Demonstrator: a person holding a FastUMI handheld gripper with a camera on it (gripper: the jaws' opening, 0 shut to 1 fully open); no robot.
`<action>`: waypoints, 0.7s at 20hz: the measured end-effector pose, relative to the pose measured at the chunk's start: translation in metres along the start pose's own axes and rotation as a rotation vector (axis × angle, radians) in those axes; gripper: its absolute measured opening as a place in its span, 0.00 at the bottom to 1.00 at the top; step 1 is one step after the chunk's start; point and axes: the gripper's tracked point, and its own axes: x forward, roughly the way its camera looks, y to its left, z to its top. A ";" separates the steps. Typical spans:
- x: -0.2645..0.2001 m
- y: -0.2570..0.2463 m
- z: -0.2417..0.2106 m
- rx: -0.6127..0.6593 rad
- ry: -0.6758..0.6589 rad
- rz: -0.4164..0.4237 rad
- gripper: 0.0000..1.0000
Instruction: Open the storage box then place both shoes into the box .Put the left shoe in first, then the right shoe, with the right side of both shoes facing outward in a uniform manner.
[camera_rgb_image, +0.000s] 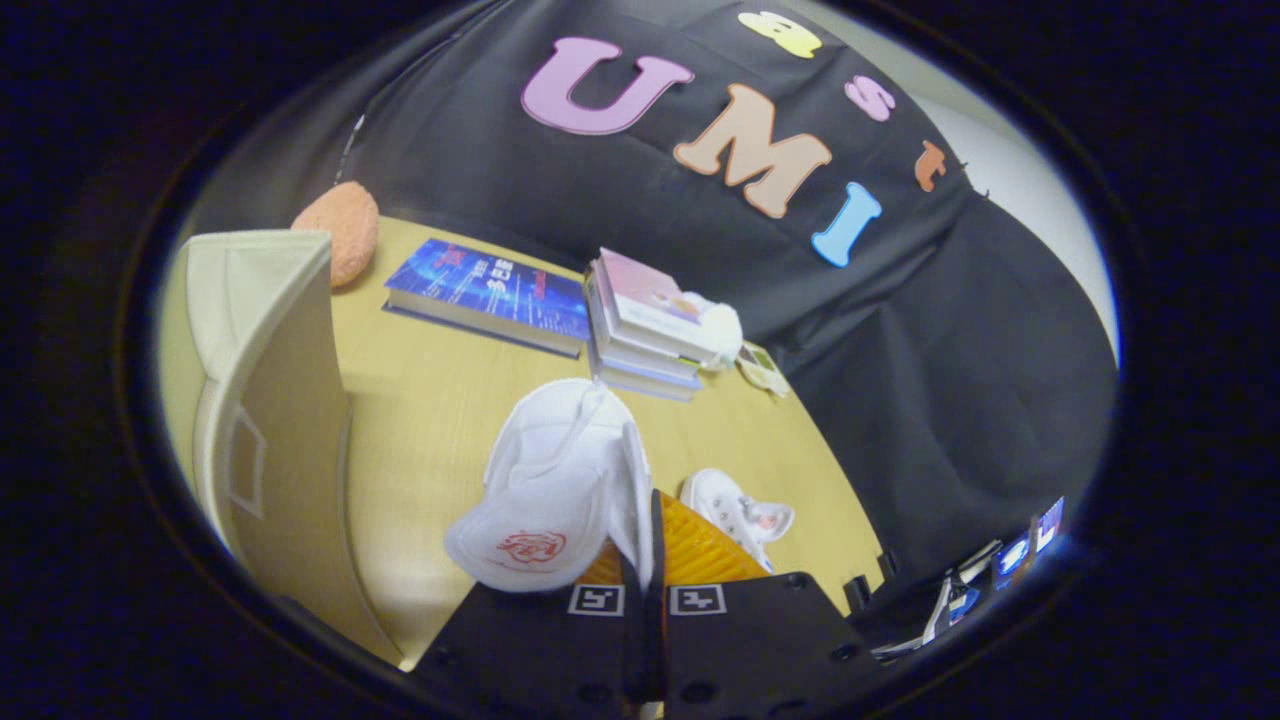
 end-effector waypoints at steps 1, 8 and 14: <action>-0.011 -0.005 0.013 0.005 -0.025 -0.006 0.02; -0.094 -0.001 0.110 0.078 -0.194 0.067 0.02; -0.155 0.038 0.163 0.107 -0.289 0.175 0.03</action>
